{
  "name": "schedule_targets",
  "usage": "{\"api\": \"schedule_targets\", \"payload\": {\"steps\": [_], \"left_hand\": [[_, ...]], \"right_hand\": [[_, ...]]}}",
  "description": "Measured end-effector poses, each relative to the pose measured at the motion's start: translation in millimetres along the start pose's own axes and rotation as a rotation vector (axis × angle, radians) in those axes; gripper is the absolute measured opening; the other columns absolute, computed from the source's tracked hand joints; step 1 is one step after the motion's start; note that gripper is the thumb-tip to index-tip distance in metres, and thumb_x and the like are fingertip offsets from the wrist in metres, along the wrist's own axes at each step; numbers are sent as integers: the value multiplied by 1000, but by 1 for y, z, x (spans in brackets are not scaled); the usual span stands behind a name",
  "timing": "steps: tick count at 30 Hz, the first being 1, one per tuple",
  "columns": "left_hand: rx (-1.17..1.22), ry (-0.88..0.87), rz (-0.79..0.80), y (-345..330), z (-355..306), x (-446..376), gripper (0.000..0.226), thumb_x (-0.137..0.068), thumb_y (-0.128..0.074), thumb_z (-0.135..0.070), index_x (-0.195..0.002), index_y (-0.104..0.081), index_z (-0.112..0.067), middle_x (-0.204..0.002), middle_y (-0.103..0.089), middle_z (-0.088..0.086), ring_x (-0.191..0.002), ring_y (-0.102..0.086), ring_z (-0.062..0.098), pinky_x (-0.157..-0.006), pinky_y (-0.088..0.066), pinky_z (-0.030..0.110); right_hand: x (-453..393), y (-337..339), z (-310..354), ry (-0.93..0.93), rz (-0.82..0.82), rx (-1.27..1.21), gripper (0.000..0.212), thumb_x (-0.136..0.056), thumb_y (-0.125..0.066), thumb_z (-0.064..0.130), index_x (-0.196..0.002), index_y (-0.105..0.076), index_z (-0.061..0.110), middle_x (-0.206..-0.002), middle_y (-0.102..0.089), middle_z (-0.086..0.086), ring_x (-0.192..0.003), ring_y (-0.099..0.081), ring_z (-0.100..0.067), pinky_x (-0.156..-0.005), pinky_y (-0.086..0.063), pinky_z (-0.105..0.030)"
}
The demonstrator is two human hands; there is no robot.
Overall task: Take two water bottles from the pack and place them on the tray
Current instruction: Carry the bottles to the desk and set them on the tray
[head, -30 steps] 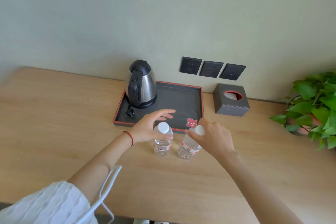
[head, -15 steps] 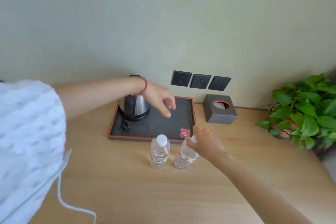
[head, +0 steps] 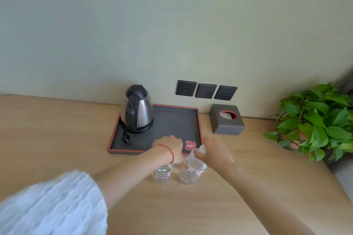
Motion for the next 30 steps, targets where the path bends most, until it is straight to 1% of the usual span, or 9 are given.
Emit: {"api": "schedule_targets", "payload": {"steps": [4,6,9,14,18,20,23,28,30], "left_hand": [[-64,-56,-129,-20,9,-5,33,-85,-58,-39,-105,-64,-13,-114,-64,10,-104,-61,31,-86,-46,38],[-89,-69,-162,-19,9,-7,26,-82,-60,-31,-103,-65,-15,-111,-65,8,-101,-62,30,-85,-46,37],[-75,-84,-191,-13,12,-10,23,-80,-63,-33,-97,-68,-19,-108,-67,5,-99,-63,28,-84,-46,34],[39,-46,-221,-7,24,-16,24,-78,-67,-37,-92,-72,-19,-105,-71,2,-97,-65,26,-83,-49,33],[33,-8,-231,-8,27,-20,29,-79,-65,-39,-97,-71,-17,-106,-70,5,-99,-64,28,-85,-51,35],[10,-1,-233,-9,26,-22,31,-80,-64,-40,-99,-69,-15,-108,-68,5,-100,-63,28,-86,-51,35],[-11,9,-230,-11,26,-24,33,-81,-63,-40,-101,-68,-15,-110,-66,5,-99,-63,28,-84,-50,35],[8,15,-220,-15,30,-28,32,-82,-62,-40,-99,-67,-14,-110,-64,5,-98,-62,28,-83,-47,36],[6,18,-222,-15,30,-28,31,-82,-62,-40,-98,-66,-14,-109,-64,4,-96,-63,27,-82,-48,36]], "right_hand": [[-10,12,-13,0,13,-106,32,-84,-60,35,-100,-55,8,-97,-64,-12,-78,-52,-24,-62,-38,-30],[-13,15,-14,22,36,-99,30,-83,-60,32,-100,-56,8,-93,-63,-12,-76,-49,-24,-61,-37,-30],[-19,25,-8,95,35,-58,30,-83,-63,33,-99,-57,9,-83,-53,-7,-79,-51,-28,-61,-38,-31],[-54,67,-3,249,29,-119,24,-83,-67,27,-96,-62,9,-82,-58,-9,-82,-51,-26,-67,-40,-32],[-96,92,12,340,20,-135,12,-83,-67,19,-89,-60,12,-84,-61,-4,-80,-55,-23,-58,-39,-25],[-120,94,25,378,34,-108,13,-85,-65,17,-94,-60,9,-91,-63,-8,-86,-58,-27,-67,-45,-33],[-157,88,41,376,69,6,19,-88,-60,16,-105,-58,8,-108,-61,-20,-99,-58,-35,-83,-48,-42],[-200,78,52,326,68,119,26,-90,-54,8,-116,-55,5,-117,-57,-24,-85,-54,-30,-72,-43,-36],[-212,77,51,301,51,129,26,-92,-53,9,-117,-54,5,-119,-55,-25,-93,-57,-35,-75,-45,-38]]}}
Point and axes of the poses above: each hand's wrist, its own x-axis away from the middle knuckle, its own y-axis out of the back of the hand, z = x × y, the point moved 9 cm from there along -x, towards the middle knuckle
